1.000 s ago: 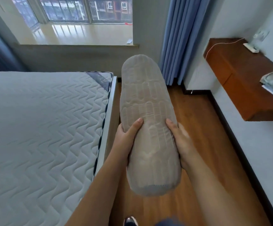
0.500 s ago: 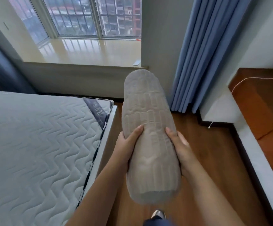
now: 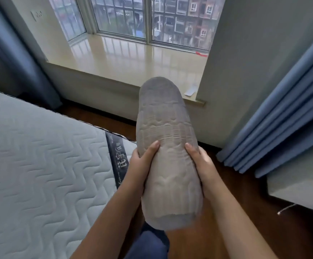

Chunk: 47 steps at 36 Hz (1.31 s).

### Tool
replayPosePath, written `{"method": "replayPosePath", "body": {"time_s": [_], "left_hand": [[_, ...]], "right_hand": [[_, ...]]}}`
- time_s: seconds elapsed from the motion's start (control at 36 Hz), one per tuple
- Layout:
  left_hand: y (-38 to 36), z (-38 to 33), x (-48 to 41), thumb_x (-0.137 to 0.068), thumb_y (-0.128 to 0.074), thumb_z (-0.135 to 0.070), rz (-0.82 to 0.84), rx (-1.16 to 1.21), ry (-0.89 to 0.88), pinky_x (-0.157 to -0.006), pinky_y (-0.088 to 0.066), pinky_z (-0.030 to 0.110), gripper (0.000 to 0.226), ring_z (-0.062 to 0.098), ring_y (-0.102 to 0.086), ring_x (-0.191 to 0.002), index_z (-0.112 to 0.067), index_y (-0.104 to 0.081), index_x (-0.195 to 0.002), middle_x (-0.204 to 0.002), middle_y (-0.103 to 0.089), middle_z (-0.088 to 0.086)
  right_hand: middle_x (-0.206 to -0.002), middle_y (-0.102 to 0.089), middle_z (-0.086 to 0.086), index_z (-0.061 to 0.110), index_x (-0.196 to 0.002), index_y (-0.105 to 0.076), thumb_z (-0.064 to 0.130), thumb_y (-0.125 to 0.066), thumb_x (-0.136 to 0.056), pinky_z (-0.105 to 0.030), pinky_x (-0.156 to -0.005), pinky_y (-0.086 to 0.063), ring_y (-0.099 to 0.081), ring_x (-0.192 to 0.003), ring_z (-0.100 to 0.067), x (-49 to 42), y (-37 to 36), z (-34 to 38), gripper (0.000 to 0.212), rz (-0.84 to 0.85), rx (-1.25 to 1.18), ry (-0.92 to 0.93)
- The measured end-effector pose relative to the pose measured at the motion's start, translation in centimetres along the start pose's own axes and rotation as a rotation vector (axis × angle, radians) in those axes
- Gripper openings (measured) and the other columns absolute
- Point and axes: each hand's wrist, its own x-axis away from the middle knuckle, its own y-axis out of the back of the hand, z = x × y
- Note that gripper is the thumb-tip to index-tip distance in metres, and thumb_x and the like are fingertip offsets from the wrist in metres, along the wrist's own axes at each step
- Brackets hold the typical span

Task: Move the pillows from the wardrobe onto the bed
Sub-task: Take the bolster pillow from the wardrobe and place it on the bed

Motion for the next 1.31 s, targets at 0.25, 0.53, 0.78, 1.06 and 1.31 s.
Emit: {"method": "replayPosePath", "body": {"time_s": [0.25,0.53,0.78,1.06,1.31], "left_hand": [[-2.6,-7.1,-14.3,-0.065,-0.072,-0.049,-0.086,0.058,0.011,-0.092,-0.052,0.042,0.071,0.022,-0.067,-0.102,-0.014,-0.053,-0.125,-0.115,-0.068,0.007],[-8.1,-12.7,-29.9,-0.061,-0.071,-0.049,-0.177,0.157,-0.012,-0.094,-0.051,0.044,0.079,0.026,-0.066,-0.104,-0.010,-0.052,-0.126,-0.118,-0.066,0.012],[-11.0,-19.0,-39.9,-0.075,-0.069,-0.043,-0.375,0.317,-0.062,-0.087,-0.055,0.038,0.062,0.022,-0.068,-0.100,-0.013,-0.052,-0.126,-0.115,-0.068,0.008],[-3.1,-22.4,-47.8,-0.065,-0.072,-0.057,-0.683,0.376,-0.014,-0.094,-0.050,0.042,0.079,0.021,-0.065,-0.103,-0.018,-0.048,-0.129,-0.119,-0.065,0.004],[11.4,-28.6,-56.0,-0.069,-0.070,-0.054,-0.850,0.446,-0.089,-0.082,-0.054,0.034,0.069,0.017,-0.066,-0.098,-0.023,-0.050,-0.127,-0.115,-0.067,0.000]], "right_hand": [[-0.104,-0.073,-0.005,0.014,-0.116,-0.060,0.051,-0.077,-0.059,-0.025,-0.067,-0.056,-0.070,-0.095,-0.020,-16.6,-2.1,6.1,0.070,0.070,0.038,-0.036],[-0.117,-0.067,-0.013,0.012,-0.125,-0.055,0.045,-0.071,-0.074,-0.048,-0.097,-0.048,-0.064,-0.107,-0.029,-35.4,-1.4,12.4,0.063,0.256,0.139,-0.120],[-0.116,-0.067,-0.011,0.012,-0.120,-0.058,0.053,-0.067,-0.067,-0.048,-0.096,-0.048,-0.065,-0.105,-0.028,-49.4,-4.5,19.9,0.068,0.425,0.380,-0.151],[-0.111,-0.070,-0.006,0.015,-0.116,-0.060,0.053,-0.068,-0.069,-0.040,-0.086,-0.054,-0.069,-0.098,-0.022,-59.3,-15.8,18.3,0.061,0.642,0.479,-0.245],[-0.107,-0.072,0.000,0.019,-0.115,-0.061,0.050,-0.067,-0.075,-0.036,-0.080,-0.056,-0.070,-0.094,-0.016,-68.1,-34.2,15.6,0.050,0.793,0.553,-0.226]]}}
